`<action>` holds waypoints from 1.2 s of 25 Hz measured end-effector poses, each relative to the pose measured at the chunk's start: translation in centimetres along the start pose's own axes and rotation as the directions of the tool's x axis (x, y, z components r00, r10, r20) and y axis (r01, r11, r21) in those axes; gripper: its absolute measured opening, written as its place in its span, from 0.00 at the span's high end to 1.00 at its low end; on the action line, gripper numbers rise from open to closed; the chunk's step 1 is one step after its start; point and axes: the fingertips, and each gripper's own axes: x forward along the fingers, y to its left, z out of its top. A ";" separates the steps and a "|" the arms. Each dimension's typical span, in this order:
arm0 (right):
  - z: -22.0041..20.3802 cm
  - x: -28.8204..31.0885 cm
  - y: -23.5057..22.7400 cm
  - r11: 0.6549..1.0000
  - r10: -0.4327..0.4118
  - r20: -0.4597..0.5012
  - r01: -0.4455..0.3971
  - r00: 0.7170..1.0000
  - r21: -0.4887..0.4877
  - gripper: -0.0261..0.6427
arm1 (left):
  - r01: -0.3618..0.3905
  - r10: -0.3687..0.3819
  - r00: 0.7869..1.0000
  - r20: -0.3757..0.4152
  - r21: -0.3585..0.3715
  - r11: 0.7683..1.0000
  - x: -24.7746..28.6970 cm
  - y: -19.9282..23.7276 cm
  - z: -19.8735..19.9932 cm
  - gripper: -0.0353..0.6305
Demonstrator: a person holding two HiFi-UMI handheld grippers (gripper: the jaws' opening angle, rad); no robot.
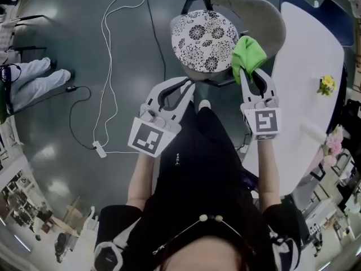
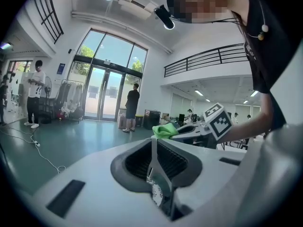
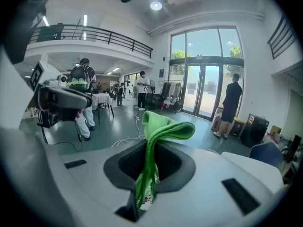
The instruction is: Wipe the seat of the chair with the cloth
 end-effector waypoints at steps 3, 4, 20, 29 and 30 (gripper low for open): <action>-1.6 5.7 -0.7 0.996 0.024 -0.029 -0.026 0.999 -0.084 0.90 | -0.026 0.026 1.000 -0.008 0.003 1.000 1.6 3.5 -0.8 0.89; -2.6 7.3 -0.8 0.992 0.042 -0.053 -0.048 0.998 -0.120 0.90 | -0.037 0.037 0.999 -0.012 -0.001 0.999 2.1 4.6 -1.3 0.89; -14.8 33.4 0.8 0.832 0.123 -0.271 -0.248 0.955 -0.496 0.90 | -0.132 0.118 0.989 -0.087 -0.182 0.974 8.6 15.5 -12.5 0.89; -22.4 40.9 1.8 0.755 0.120 -0.392 -0.340 0.912 -0.561 0.90 | -0.111 0.095 0.989 -0.117 -0.133 0.985 9.6 18.4 -15.9 0.89; -23.1 41.3 1.9 0.745 0.126 -0.404 -0.355 0.906 -0.564 0.90 | -0.112 0.097 0.989 -0.111 -0.131 0.985 9.8 18.8 -15.9 0.89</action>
